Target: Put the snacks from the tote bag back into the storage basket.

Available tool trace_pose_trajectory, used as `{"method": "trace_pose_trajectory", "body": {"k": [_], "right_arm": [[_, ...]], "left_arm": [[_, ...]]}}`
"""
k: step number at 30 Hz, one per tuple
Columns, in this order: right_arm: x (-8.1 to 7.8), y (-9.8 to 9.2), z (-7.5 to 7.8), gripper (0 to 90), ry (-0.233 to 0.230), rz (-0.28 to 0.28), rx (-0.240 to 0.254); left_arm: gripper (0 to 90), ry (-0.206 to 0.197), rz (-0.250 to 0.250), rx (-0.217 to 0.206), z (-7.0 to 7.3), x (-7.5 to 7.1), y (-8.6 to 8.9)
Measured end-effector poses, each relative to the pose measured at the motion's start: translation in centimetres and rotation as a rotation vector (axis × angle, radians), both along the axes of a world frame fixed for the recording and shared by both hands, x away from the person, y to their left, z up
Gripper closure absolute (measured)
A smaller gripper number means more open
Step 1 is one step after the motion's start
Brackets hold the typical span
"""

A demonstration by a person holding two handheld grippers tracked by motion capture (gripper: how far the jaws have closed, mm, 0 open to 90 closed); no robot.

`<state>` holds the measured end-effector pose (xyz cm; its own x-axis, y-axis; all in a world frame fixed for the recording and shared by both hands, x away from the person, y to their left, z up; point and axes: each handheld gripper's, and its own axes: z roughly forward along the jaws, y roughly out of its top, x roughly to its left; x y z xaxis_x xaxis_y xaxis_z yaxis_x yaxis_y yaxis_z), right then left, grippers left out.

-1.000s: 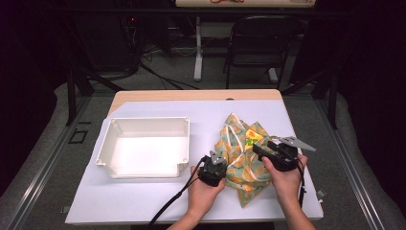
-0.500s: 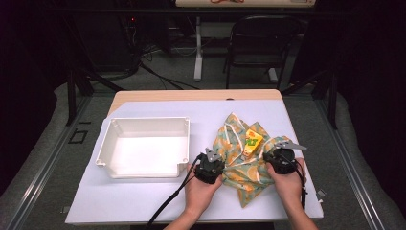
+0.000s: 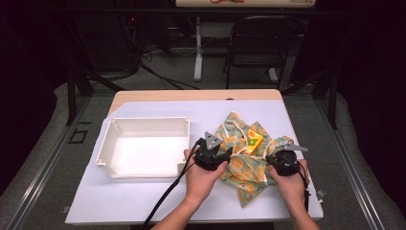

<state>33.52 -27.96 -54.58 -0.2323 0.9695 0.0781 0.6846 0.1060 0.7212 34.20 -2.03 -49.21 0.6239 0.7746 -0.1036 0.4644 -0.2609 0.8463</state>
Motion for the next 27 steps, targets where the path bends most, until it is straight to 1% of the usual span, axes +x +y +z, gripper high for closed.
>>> {"method": "trace_pose_trajectory", "body": {"k": [1, 2, 3, 5, 6, 8, 9, 10, 11, 12, 13, 14, 15, 16, 17, 19, 21, 22, 23, 24, 25, 26, 27], "right_arm": [[0.0, 0.1, 0.0, 88.7, -0.005, -0.003, 0.006], [0.0, 0.0, 0.0, 88.7, -0.005, 0.008, 0.004], [0.0, 0.1, 0.0, 88.7, -0.011, 0.009, 0.005], [-0.1, 0.1, 0.1, 88.7, -0.009, 0.018, 0.005], [-0.1, 0.1, 0.1, 88.7, -0.011, 0.020, 0.007], [-0.1, 0.1, 0.1, 88.7, -0.018, 0.022, 0.012], [-0.1, 0.1, 0.1, 88.7, -0.016, 0.028, 0.013], [-0.1, 0.0, 0.1, 88.7, -0.021, 0.028, 0.016], [-0.1, 0.0, 0.1, 88.7, -0.027, 0.029, 0.020], [-0.1, 0.0, 0.1, 88.7, -0.029, 0.029, 0.020], [-0.2, -0.1, 0.2, 88.7, -0.030, 0.030, 0.022], [-0.2, -0.1, 0.2, 88.7, -0.034, 0.029, 0.026], [-0.2, -0.1, 0.2, 88.7, -0.039, 0.028, 0.028], [-0.2, -0.1, 0.2, 88.7, -0.042, 0.025, 0.028], [-0.2, -0.2, 0.2, 88.7, -0.043, 0.028, 0.027], [-0.2, -0.1, 0.3, 88.7, -0.046, 0.029, 0.028], [-0.3, -0.1, 0.4, 88.7, -0.048, 0.032, 0.030], [-0.3, -0.1, 0.4, 88.7, -0.049, 0.029, 0.027], [-0.3, -0.2, 0.4, 88.7, -0.050, 0.031, 0.028], [-0.3, -0.3, 0.4, 88.6, -0.046, 0.027, 0.027], [-0.3, -0.3, 0.3, 88.6, -0.050, 0.016, 0.031], [-0.3, -0.5, 0.4, 88.5, -0.042, 0.017, 0.025], [-0.3, -0.6, 0.3, 88.5, -0.037, 0.008, 0.023]], "left_arm": [[47.3, 0.003, -0.009, 0.007, 0.0, 0.3, -0.5], [46.0, 0.011, -0.025, 0.021, -0.1, 0.8, -0.9], [44.2, 0.033, -0.030, 0.032, -0.3, 1.3, -1.4], [39.5, 0.082, -0.051, 0.059, -1.3, 2.5, -2.1], [37.7, 0.106, -0.055, 0.059, -1.9, 3.0, -2.4], [38.7, 0.132, -0.043, 0.066, -3.0, 3.7, -2.8], [42.2, 0.149, -0.037, 0.067, -3.4, 3.9, -2.9], [50.5, 0.165, -0.032, 0.059, -3.7, 4.1, -3.0], [61.9, 0.169, -0.039, 0.055, -3.9, 4.2, -2.9], [73.2, 0.181, -0.040, 0.034, -3.9, 4.2, -2.7], [82.5, 0.185, -0.035, 0.018, -3.9, 4.2, -2.4], [89.2, 0.181, -0.021, 0.016, -3.9, 4.2, -2.2], [90.0, 0.170, -0.006, 0.019, -3.9, 4.2, -2.0], [90.0, 0.170, 0.006, 0.043, -3.8, 4.3, -1.8], [90.0, 0.161, 0.033, 0.060, -4.0, 4.3, -1.7], [90.0, 0.164, 0.075, 0.090, -4.5, 4.4, -1.4], [90.0, 0.161, 0.111, 0.135, -5.1, 4.5, -1.2], [90.0, 0.167, 0.122, 0.161, -5.5, 4.4, -1.1], [90.0, 0.160, 0.137, 0.195, -6.0, 4.3, -1.2], [90.0, 0.165, 0.139, 0.221, -6.4, 4.2, -1.3], [90.0, 0.152, 0.143, 0.219, -6.7, 4.0, -1.3], [90.0, 0.144, 0.147, 0.228, -6.7, 3.9, -1.3], [90.0, 0.143, 0.149, 0.233, -6.7, 3.8, -1.3]]}}
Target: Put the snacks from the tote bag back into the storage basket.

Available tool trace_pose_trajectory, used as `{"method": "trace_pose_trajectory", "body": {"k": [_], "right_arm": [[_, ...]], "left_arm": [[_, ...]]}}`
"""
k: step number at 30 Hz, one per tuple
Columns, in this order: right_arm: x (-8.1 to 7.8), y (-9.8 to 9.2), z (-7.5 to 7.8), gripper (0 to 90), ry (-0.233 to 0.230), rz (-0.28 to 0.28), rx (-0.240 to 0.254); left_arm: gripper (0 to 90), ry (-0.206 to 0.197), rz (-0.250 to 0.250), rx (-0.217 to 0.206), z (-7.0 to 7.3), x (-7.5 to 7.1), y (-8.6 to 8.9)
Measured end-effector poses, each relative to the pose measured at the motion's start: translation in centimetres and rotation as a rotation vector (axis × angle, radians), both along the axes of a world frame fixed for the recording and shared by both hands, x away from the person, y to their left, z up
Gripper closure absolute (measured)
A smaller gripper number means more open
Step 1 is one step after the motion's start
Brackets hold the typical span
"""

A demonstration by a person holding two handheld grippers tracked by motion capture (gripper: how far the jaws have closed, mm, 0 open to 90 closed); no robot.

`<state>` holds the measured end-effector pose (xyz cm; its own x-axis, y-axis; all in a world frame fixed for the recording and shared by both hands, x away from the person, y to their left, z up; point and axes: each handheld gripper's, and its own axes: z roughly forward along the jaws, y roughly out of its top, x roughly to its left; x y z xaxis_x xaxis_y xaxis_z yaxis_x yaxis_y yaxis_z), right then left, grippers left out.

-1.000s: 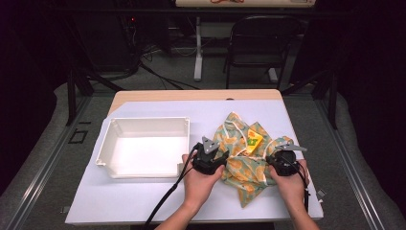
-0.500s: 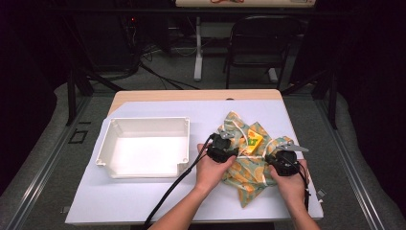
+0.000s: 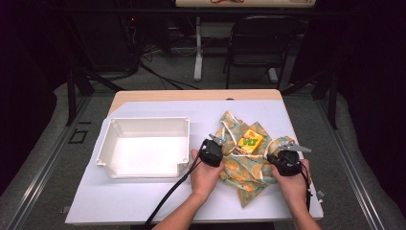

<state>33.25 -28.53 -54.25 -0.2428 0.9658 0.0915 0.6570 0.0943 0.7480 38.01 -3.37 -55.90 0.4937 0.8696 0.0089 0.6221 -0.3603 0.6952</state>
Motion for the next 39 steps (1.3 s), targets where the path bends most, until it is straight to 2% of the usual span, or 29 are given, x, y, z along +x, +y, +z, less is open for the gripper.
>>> {"method": "trace_pose_trajectory", "body": {"k": [3, 5, 7, 9, 11, 12, 15, 17, 19, 20, 22, 24, 29, 32, 39], "right_arm": [[0.1, -0.4, -0.2, 88.5, 0.024, -0.026, -0.012], [0.1, -0.6, -0.2, 87.9, 0.034, -0.036, -0.016], [-0.1, -0.9, 0.0, 82.7, 0.018, -0.053, -0.007], [-0.4, -1.0, 0.6, 75.0, -0.021, -0.067, 0.009], [-1.0, -0.9, 1.7, 68.9, -0.098, -0.089, 0.051], [-1.3, -0.9, 2.5, 69.2, -0.140, -0.100, 0.064], [-2.3, -0.2, 4.8, 79.1, -0.281, -0.089, 0.082], [-2.4, 0.7, 5.8, 87.8, -0.317, -0.042, 0.097], [-1.7, 2.3, 5.9, 90.0, -0.292, 0.014, 0.113], [-1.1, 3.1, 5.6, 90.0, -0.258, 0.044, 0.110], [0.0, 5.0, 4.5, 90.0, -0.203, 0.099, 0.086], [1.1, 6.4, 3.2, 90.0, -0.157, 0.126, 0.077], [2.7, 8.4, 1.7, 90.0, -0.110, 0.124, 0.121], [3.2, 9.3, 1.4, 90.0, -0.094, 0.123, 0.124], [3.9, 10.7, 0.9, 90.0, -0.081, 0.118, 0.079]], "left_arm": [[90.0, -0.007, -0.002, 0.010, 0.0, -0.1, 0.1], [90.0, -0.015, 0.001, -0.003, -0.2, -0.3, 0.2], [90.0, -0.013, -0.012, -0.018, -0.2, -0.3, 0.5], [90.0, -0.018, -0.014, -0.037, -0.4, -0.3, 0.8], [90.0, -0.042, -0.014, -0.036, -0.6, -0.6, 0.7], [90.0, -0.046, -0.017, -0.030, -0.6, -0.7, 0.7], [90.0, -0.055, -0.019, -0.027, -0.6, -0.7, 0.6], [90.0, -0.051, -0.016, -0.035, -0.6, -0.7, 0.7], [90.0, -0.048, -0.018, -0.035, -0.6, -0.7, 0.7], [90.0, -0.050, -0.018, -0.035, -0.6, -0.7, 0.7], [90.0, -0.051, -0.018, -0.035, -0.6, -0.8, 0.7], [90.0, -0.049, -0.018, -0.039, -0.7, -0.7, 0.7], [90.0, -0.054, -0.022, -0.034, -0.7, -0.8, 0.7], [90.0, -0.056, -0.024, -0.034, -0.7, -0.8, 0.7], [90.0, -0.055, -0.023, -0.038, -0.7, -0.8, 0.7]]}}
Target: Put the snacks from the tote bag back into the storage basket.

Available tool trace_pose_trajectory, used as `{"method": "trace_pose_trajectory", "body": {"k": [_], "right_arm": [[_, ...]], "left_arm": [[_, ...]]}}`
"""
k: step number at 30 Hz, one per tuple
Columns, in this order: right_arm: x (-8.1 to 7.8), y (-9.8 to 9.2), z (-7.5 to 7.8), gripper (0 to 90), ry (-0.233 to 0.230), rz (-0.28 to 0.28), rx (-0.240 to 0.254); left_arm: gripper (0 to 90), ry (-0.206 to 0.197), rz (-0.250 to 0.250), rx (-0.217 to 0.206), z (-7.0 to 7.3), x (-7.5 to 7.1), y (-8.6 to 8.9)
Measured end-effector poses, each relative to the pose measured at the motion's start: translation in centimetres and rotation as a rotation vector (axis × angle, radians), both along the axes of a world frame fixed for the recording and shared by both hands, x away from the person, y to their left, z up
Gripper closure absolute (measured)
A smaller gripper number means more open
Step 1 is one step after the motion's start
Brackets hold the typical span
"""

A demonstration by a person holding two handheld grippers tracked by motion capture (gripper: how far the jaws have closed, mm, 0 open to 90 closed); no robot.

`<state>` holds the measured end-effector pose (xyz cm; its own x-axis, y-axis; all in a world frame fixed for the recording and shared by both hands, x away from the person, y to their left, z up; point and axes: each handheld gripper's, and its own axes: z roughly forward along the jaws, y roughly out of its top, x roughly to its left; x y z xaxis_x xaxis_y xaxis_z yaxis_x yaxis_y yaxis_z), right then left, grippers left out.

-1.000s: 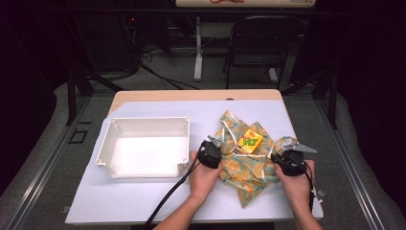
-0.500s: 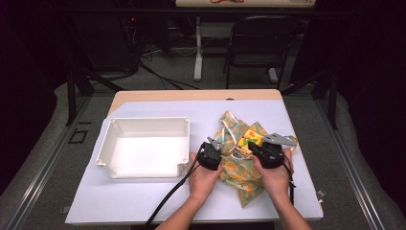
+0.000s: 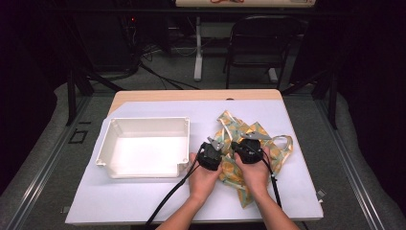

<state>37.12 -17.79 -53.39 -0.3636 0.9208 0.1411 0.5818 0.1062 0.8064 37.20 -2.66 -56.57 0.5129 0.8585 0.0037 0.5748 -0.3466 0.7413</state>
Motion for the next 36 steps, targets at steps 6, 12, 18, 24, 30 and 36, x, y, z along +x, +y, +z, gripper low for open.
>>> {"method": "trace_pose_trajectory", "body": {"k": [6, 12, 18, 24, 30, 36], "right_arm": [[-0.4, 0.0, 0.2, 90.0, -0.004, 0.001, -0.043], [0.0, 1.2, -0.8, 90.0, 0.029, 0.009, -0.054], [-0.6, 0.8, -0.9, 90.0, 0.030, -0.010, -0.069], [-1.7, -0.6, -0.9, 90.0, 0.025, -0.012, -0.066], [-2.5, -2.1, -0.8, 90.0, 0.030, -0.035, -0.076], [-2.8, -3.7, -1.0, 90.0, 0.056, -0.063, -0.088]], "left_arm": [[90.0, -0.001, -0.002, 0.001, 0.0, 0.0, 0.0], [90.0, 0.001, 0.000, -0.004, 0.0, 0.0, 0.0], [90.0, 0.003, -0.003, -0.002, 0.0, 0.0, 0.1], [90.0, 0.004, -0.003, -0.004, 0.0, 0.0, 0.1], [90.0, 0.004, -0.003, -0.004, 0.0, 0.0, 0.1], [90.0, 0.004, -0.003, -0.006, 0.0, 0.0, 0.1]]}}
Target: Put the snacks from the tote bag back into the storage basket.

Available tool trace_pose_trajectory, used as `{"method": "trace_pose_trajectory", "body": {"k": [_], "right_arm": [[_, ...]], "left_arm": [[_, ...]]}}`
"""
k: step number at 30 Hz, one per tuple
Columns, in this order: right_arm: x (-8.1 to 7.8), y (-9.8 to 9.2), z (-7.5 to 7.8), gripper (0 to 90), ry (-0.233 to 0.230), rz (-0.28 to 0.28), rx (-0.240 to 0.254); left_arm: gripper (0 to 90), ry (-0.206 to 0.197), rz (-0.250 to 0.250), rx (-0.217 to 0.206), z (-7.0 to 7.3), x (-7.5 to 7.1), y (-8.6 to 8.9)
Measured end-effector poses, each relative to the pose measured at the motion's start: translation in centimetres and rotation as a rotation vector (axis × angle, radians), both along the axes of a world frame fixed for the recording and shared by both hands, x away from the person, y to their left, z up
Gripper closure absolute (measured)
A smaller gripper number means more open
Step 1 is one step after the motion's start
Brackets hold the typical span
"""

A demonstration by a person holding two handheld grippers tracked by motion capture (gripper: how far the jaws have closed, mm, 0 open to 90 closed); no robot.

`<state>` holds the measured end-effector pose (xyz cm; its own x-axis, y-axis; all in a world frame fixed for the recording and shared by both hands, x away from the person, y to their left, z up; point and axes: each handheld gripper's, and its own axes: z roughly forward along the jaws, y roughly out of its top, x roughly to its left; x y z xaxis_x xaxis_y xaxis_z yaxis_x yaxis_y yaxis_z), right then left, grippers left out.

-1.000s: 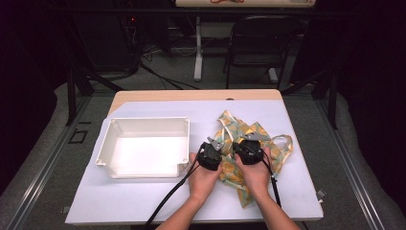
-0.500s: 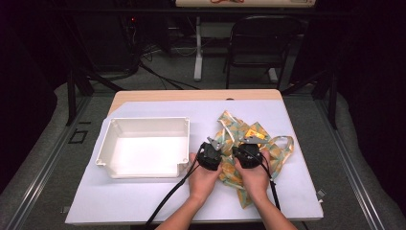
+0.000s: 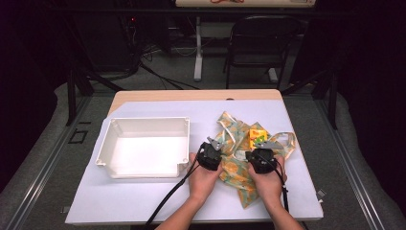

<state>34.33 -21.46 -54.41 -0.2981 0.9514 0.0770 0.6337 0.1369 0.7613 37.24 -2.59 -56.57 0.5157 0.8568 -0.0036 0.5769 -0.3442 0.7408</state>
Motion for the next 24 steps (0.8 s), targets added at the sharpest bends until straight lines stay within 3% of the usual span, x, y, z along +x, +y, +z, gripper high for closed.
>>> {"method": "trace_pose_trajectory", "body": {"k": [2, 3, 6, 9, 16, 20, 24], "right_arm": [[-0.1, -0.2, -0.1, 90.0, 0.005, -0.008, -0.007], [-0.2, -0.4, -0.1, 90.0, -0.005, -0.005, 0.015], [-0.7, -0.9, 0.7, 87.6, -0.069, 0.000, 0.048], [-0.7, -1.7, 1.4, 85.7, -0.107, -0.039, 0.026], [-1.0, -4.7, 1.4, 87.4, -0.092, -0.098, -0.009], [-1.7, -6.0, 1.0, 90.0, -0.058, -0.116, -0.005], [-2.1, -6.4, 0.3, 90.0, -0.018, -0.086, -0.003]], "left_arm": [[90.0, 0.000, 0.000, 0.001, 0.0, 0.0, 0.0], [90.0, 0.000, 0.000, 0.001, 0.0, 0.0, 0.0], [90.0, 0.000, -0.001, 0.001, 0.0, 0.0, 0.0], [90.0, 0.001, -0.002, 0.003, 0.0, 0.0, 0.0], [90.0, -0.003, -0.002, 0.000, 0.0, 0.0, 0.0], [90.0, -0.003, -0.003, 0.002, 0.0, 0.0, 0.0], [90.0, -0.005, -0.006, 0.009, 0.0, -0.1, -0.1]]}}
